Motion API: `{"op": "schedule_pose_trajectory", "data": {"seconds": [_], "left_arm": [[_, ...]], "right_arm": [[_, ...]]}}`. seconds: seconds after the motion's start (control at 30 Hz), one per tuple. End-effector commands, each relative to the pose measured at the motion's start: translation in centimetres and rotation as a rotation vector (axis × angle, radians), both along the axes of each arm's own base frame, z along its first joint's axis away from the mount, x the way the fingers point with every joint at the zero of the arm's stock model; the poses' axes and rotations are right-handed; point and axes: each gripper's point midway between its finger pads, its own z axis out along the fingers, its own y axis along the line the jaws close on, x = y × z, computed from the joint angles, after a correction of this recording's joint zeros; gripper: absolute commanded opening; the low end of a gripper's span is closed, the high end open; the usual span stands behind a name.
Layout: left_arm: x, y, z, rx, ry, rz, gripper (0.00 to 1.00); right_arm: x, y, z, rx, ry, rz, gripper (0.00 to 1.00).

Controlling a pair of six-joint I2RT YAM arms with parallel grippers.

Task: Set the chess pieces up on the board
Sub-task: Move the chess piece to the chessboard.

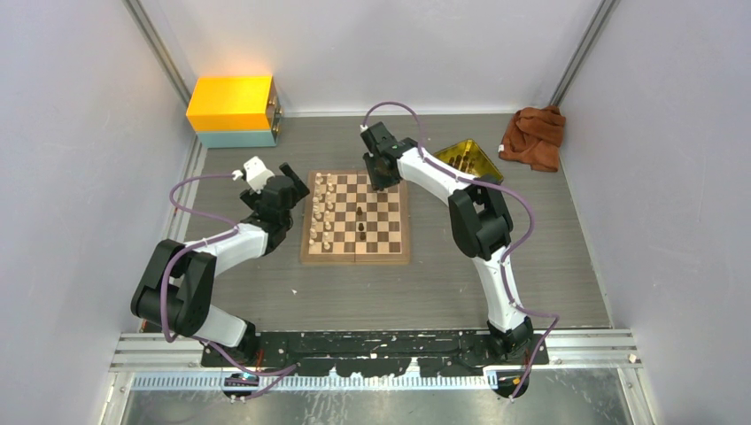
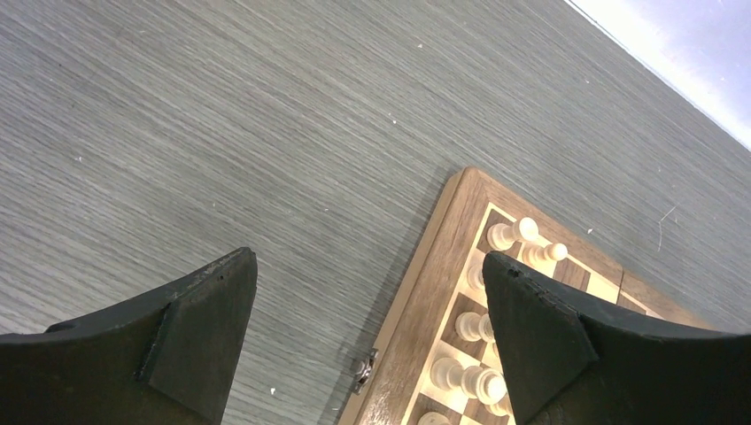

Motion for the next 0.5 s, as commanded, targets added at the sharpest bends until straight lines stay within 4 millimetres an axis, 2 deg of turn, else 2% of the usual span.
{"op": "schedule_pose_trajectory", "data": {"seconds": [0.0,0.13,0.27,0.47], "left_arm": [[1.2,0.0,2.5,0.006,-0.072,0.023,0.98],[1.3,-0.1,2.6,0.007,-0.074,0.022,0.98],[1.3,-0.1,2.7,0.006,-0.075,0.020,0.99],[1.1,-0.1,2.5,0.006,-0.071,0.021,0.99]], "right_arm": [[0.4,0.5,5.1,0.054,-0.091,0.015,0.35],[0.5,0.4,6.4,0.052,-0.115,0.017,0.35],[0.3,0.4,8.6,0.055,-0.157,0.023,0.35],[-1.5,1.8,11.1,0.064,-0.184,0.065,0.35]]}}
